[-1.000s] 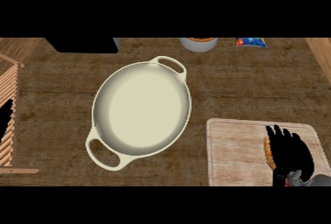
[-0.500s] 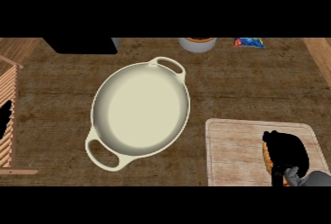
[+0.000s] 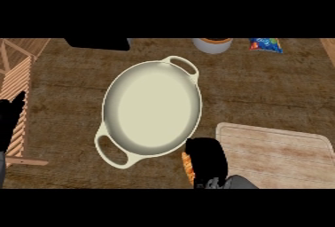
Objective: Pick the croissant from the cutting board and place it in the pot
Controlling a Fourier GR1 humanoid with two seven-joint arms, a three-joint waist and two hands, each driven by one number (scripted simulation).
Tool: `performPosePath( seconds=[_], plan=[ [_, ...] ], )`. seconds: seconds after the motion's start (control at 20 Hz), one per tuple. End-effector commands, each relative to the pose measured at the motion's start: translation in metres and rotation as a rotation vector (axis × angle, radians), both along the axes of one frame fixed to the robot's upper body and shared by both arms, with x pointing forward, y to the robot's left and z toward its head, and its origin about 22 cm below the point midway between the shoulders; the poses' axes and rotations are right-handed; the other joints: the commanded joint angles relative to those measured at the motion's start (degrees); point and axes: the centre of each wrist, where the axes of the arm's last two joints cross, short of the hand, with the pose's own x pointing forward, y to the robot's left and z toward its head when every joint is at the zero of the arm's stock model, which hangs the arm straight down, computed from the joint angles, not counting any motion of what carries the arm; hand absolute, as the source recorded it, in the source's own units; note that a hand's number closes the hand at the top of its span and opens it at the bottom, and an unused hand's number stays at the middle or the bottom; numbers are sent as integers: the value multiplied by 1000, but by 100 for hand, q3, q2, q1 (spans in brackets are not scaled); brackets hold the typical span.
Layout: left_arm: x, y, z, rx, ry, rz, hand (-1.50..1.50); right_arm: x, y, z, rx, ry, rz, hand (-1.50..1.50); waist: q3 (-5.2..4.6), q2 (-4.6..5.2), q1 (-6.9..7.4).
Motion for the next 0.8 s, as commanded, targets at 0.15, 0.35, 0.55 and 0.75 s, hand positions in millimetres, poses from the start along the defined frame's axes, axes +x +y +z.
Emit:
performPosePath(
  seconds=[0.15,0.35,0.55,0.75],
  plan=[
    [33,-61,8,-103,-151,-206,0,-9,79,26,86,-88,20,150,-99,-67,160],
    [35,-57,2,-112,-129,-190,0,-3,93,42,44,-272,8,150,-114,-137,87],
    [31,-56,-8,-113,-111,-190,0,11,105,73,22,-506,-26,150,-126,-242,9],
    [31,-51,-8,-116,-113,-170,0,22,115,96,7,-706,-72,150,-119,-261,-14]
  ],
)
